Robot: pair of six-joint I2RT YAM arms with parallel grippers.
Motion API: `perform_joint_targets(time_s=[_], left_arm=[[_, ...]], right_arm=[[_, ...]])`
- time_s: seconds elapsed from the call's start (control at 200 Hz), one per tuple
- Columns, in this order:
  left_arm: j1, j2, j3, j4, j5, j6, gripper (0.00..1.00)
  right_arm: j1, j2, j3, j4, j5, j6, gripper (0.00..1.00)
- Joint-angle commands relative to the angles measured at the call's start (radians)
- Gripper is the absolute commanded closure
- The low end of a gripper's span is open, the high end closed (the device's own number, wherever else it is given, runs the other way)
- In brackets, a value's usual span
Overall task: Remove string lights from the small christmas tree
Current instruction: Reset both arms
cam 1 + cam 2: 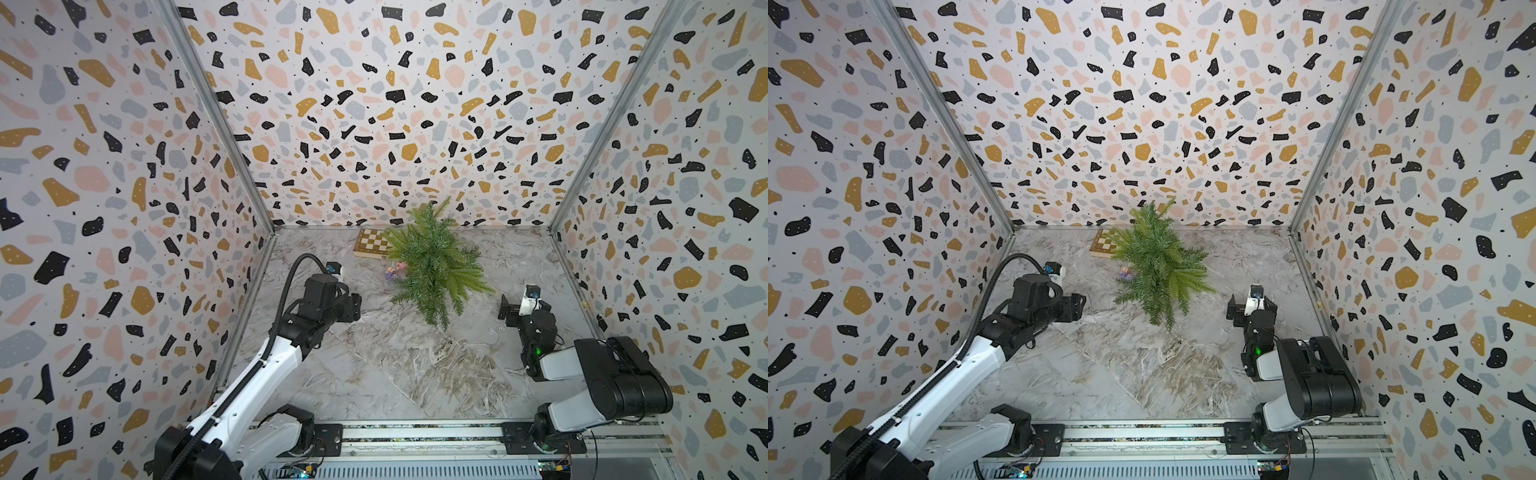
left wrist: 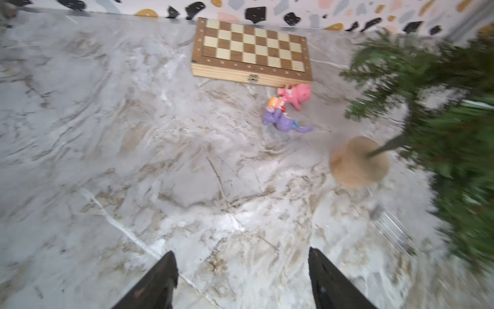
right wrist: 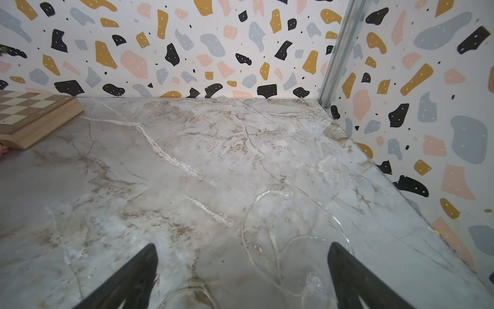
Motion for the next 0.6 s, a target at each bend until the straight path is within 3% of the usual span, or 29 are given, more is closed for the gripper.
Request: perform_joint_targets(time_s=[0.0, 0.055, 0.14, 0.416, 0.491, 0.596], left_arm=[[0.039, 0.025, -0.013, 0.146, -0.307, 0.054, 0.01], [0.087, 0.051, -0.024, 0.201, -0.350, 0.067, 0.01], [0.149, 0.112, -0.052, 0.290, -0.303, 0.133, 0.01], [0.202, 0.252, -0.212, 0.647, -0.238, 0.277, 0.01], [0.242, 0.269, -0.222, 0.660, -0.163, 0.244, 0.01], [0.259, 0.347, -0.303, 0.856, -0.105, 0.244, 0.01]], right_arm=[[-0.003, -0.018, 0.009, 0.035, 0.009, -0.004, 0.01], [-0.003, -0.018, 0.009, 0.036, 0.009, -0.004, 0.01], [-0.002, -0.018, 0.007, 0.039, 0.011, -0.005, 0.01], [-0.002, -0.018, 0.009, 0.037, 0.011, -0.005, 0.01], [-0.002, -0.018, 0.010, 0.036, 0.011, -0.005, 0.01], [-0.002, -0.018, 0.009, 0.036, 0.012, -0.004, 0.01]])
